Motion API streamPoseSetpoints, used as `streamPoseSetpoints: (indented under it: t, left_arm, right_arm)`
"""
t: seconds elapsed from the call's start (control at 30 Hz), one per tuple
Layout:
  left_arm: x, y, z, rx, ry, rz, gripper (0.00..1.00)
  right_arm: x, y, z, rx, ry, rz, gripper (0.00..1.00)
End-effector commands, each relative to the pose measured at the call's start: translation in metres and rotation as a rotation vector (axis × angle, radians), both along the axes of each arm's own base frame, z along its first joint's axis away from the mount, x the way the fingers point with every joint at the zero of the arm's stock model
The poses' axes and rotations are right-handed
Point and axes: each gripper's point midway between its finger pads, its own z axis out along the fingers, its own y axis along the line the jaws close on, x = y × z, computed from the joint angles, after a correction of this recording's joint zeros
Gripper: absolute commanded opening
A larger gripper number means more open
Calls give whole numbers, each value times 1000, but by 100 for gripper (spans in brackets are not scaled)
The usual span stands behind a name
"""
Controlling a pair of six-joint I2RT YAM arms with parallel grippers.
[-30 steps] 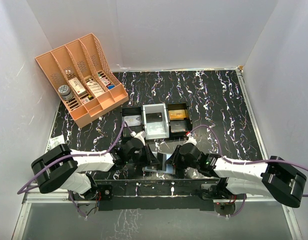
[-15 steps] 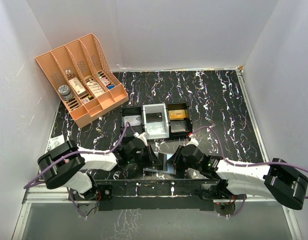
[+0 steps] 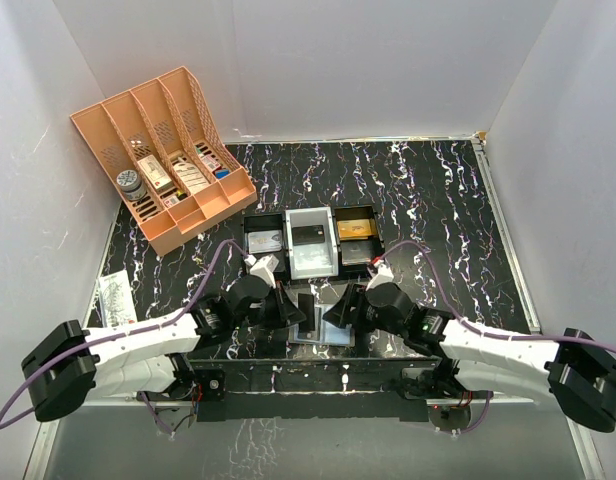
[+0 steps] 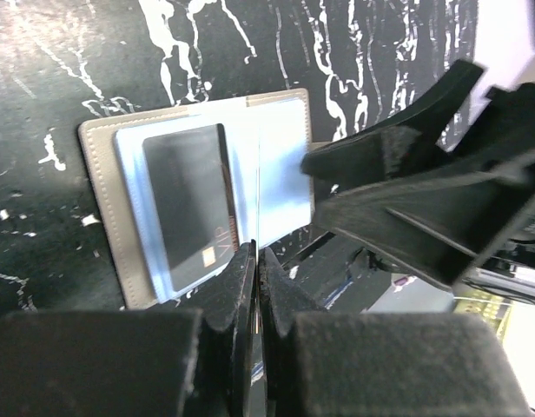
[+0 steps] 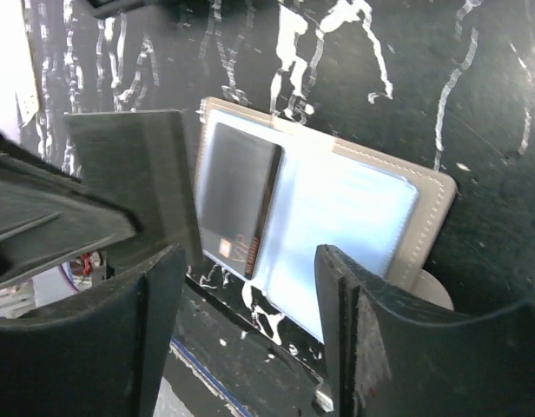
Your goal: Take the credit cards out of the card holder
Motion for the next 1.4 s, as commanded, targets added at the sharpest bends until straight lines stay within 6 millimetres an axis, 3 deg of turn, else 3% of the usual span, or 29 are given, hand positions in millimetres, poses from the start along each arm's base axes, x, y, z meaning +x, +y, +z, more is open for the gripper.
streamPoseSetpoints:
  t: [0.0,0.03,0.1,0.27,0.43,0.57,0.67,0.77,1.0,1.23,1.37]
  left_arm:
    - [3,15,0,77,-55,-6,0]
    - [3,15,2,77,-67,-13,0]
    - [3,14,11,60,-97,-58,0]
    - [5,22,29,1,-104,-124,0]
    - [10,34,47,-216,-88,-83,0]
    - [6,36,55,-287,-107,-89,0]
    - [1,33,61,-350,-105,-110,0]
    - [-5,30,68,-417,-107,-138,0]
    - [-17,26,85,-494,-124,-217,0]
    - [-22,26,89,-523,-133,-236,0]
    - [-27,25,97,-565,-149,-271,0]
  right_arm:
    - [17,20,53,88,-169,52,69]
    - [23,25,72,112,-201,44,76]
    - [29,27,85,120,-236,37,83]
    - [42,32,111,130,-323,21,88]
    - [24,50,139,307,-364,129,88]
    - [8,58,134,442,-314,180,86]
    - [5,65,129,443,-299,218,81]
    - [4,71,125,442,-270,229,66]
    - [7,67,123,488,-257,219,59]
    - [-2,69,128,583,-237,288,47]
    - [-9,72,131,616,-237,341,33]
